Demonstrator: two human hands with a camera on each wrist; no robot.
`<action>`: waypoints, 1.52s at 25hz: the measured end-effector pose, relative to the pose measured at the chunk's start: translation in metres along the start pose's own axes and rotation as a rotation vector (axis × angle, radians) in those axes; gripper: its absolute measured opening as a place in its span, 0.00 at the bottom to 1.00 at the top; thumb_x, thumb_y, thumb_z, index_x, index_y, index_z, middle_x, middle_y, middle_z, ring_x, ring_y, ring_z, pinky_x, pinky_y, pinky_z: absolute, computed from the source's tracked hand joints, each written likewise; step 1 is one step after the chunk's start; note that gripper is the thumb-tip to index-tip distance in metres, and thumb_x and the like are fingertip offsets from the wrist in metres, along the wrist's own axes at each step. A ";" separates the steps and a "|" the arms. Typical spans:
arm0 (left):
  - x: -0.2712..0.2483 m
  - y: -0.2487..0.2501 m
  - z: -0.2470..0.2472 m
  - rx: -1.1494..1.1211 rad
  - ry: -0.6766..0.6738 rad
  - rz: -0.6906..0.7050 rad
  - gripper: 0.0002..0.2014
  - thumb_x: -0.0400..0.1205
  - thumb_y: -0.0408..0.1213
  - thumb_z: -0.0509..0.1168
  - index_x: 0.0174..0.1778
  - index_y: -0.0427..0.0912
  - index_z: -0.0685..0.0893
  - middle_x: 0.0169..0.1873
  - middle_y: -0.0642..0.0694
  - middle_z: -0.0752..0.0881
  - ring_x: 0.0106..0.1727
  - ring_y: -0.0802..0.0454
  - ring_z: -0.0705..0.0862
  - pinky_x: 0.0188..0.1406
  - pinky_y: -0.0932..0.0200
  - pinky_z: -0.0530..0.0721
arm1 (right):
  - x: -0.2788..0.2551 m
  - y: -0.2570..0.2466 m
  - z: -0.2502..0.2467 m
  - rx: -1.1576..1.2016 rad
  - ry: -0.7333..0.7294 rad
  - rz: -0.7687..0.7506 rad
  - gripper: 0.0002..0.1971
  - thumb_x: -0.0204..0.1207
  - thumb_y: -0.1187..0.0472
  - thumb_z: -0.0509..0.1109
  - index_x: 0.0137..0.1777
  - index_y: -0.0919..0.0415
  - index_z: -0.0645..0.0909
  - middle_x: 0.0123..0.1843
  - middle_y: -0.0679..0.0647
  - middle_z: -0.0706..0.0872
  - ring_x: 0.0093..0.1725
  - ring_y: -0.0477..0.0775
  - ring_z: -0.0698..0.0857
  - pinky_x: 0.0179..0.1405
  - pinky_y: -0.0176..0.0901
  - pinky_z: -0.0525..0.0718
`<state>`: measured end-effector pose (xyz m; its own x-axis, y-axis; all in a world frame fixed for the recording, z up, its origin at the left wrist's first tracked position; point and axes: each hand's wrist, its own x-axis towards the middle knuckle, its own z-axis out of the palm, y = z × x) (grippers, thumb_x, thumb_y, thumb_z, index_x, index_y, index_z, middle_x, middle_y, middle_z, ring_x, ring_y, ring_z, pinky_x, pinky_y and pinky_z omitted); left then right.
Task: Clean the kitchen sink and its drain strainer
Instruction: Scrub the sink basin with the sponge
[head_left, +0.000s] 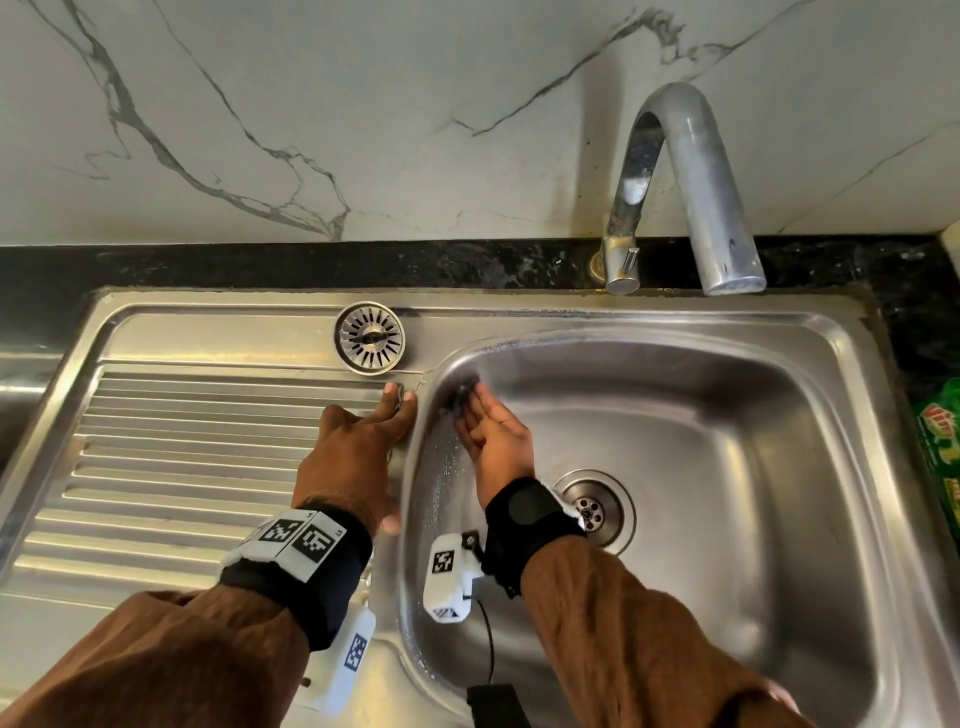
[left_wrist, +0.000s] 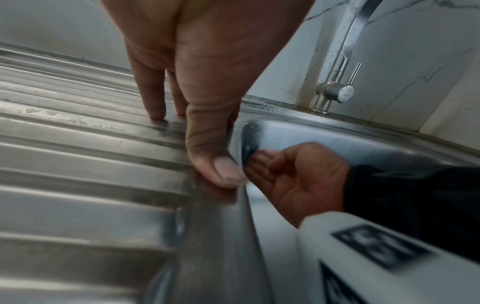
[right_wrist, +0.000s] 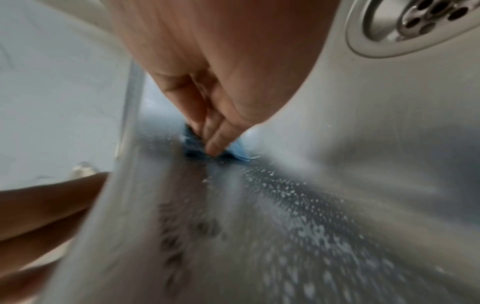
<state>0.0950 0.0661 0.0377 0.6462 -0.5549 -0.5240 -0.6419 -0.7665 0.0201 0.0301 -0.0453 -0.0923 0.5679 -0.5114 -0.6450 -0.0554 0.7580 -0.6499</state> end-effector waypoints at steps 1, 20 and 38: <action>0.001 0.000 0.001 0.003 0.005 0.002 0.68 0.59 0.32 0.85 0.84 0.69 0.45 0.82 0.72 0.50 0.68 0.50 0.64 0.58 0.49 0.86 | -0.009 0.001 0.003 0.100 -0.032 -0.017 0.23 0.83 0.76 0.56 0.73 0.59 0.80 0.68 0.52 0.86 0.68 0.48 0.85 0.67 0.40 0.81; 0.002 -0.001 -0.002 0.025 -0.024 -0.001 0.70 0.56 0.33 0.86 0.84 0.68 0.45 0.82 0.72 0.50 0.66 0.48 0.65 0.57 0.49 0.85 | 0.021 0.029 -0.007 -0.497 0.021 -0.068 0.28 0.69 0.58 0.63 0.69 0.35 0.80 0.42 0.34 0.87 0.39 0.36 0.81 0.47 0.28 0.77; 0.005 -0.004 0.001 0.068 -0.042 0.007 0.71 0.54 0.38 0.87 0.84 0.69 0.45 0.82 0.72 0.51 0.66 0.47 0.64 0.54 0.51 0.84 | 0.019 0.039 -0.014 -0.471 -0.056 -0.109 0.27 0.72 0.72 0.62 0.68 0.49 0.85 0.59 0.43 0.90 0.57 0.44 0.86 0.66 0.39 0.80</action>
<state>0.1005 0.0671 0.0342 0.6246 -0.5447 -0.5596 -0.6736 -0.7383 -0.0331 0.0273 -0.0311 -0.1356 0.6340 -0.5452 -0.5485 -0.3514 0.4286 -0.8323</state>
